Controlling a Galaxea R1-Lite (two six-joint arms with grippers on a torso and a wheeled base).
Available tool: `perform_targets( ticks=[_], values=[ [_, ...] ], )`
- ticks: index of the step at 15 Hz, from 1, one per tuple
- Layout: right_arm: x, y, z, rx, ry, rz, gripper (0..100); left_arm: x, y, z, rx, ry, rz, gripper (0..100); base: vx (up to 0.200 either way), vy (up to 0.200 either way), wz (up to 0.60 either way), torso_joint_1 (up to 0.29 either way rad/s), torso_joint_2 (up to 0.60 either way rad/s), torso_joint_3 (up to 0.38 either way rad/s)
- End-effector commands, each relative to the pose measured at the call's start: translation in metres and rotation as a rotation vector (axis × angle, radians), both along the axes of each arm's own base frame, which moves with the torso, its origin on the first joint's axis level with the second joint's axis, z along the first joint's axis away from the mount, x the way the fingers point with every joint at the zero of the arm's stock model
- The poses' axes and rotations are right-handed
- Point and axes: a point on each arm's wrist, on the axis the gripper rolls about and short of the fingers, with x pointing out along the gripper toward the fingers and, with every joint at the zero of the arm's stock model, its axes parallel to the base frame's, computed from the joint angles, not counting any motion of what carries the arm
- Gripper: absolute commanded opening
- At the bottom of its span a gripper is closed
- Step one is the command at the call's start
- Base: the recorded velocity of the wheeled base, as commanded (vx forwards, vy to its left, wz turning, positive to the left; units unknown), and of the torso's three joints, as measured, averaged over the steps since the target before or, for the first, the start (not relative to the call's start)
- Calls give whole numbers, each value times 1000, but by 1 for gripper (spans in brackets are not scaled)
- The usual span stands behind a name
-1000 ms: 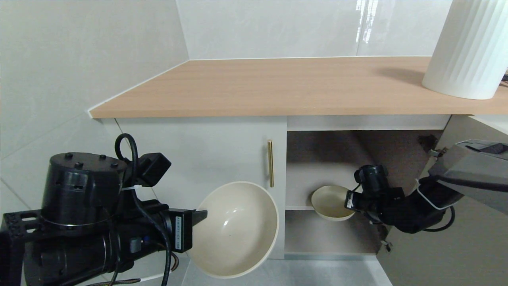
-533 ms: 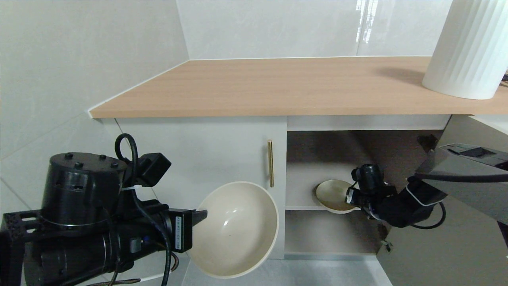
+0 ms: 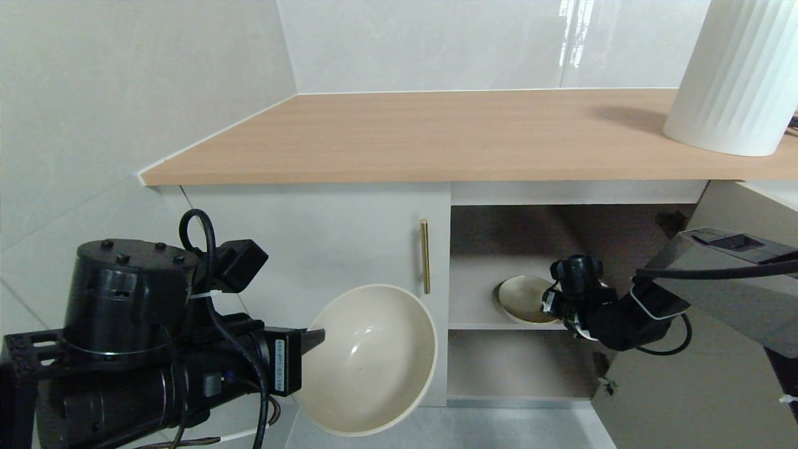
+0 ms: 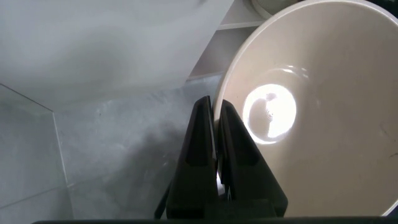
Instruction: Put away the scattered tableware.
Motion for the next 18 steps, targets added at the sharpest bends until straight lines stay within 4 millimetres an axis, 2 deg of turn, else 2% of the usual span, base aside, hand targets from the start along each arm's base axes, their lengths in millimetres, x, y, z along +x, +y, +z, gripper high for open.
perform_targets(
  ticks=[1, 16, 17, 18],
  values=[
    [4, 0, -2, -3, -7, -8, 0, 0, 0, 1, -2, -2, 1, 0, 0, 0, 0, 0, 0, 0],
    [17, 1, -3, -17, -38, -42, 0, 0, 0, 0, 0, 0, -1, 0, 0, 0, 0, 0, 0, 0],
    [17, 1, -3, -17, -38, -42, 100, 0, 0, 0, 0, 0, 1, 0, 0, 0, 0, 0, 0, 0],
    [17, 1, -3, -17, -40, -43, 100, 0, 0, 0, -1, -1, -1, 0, 0, 0, 0, 0, 0, 0]
  ],
)
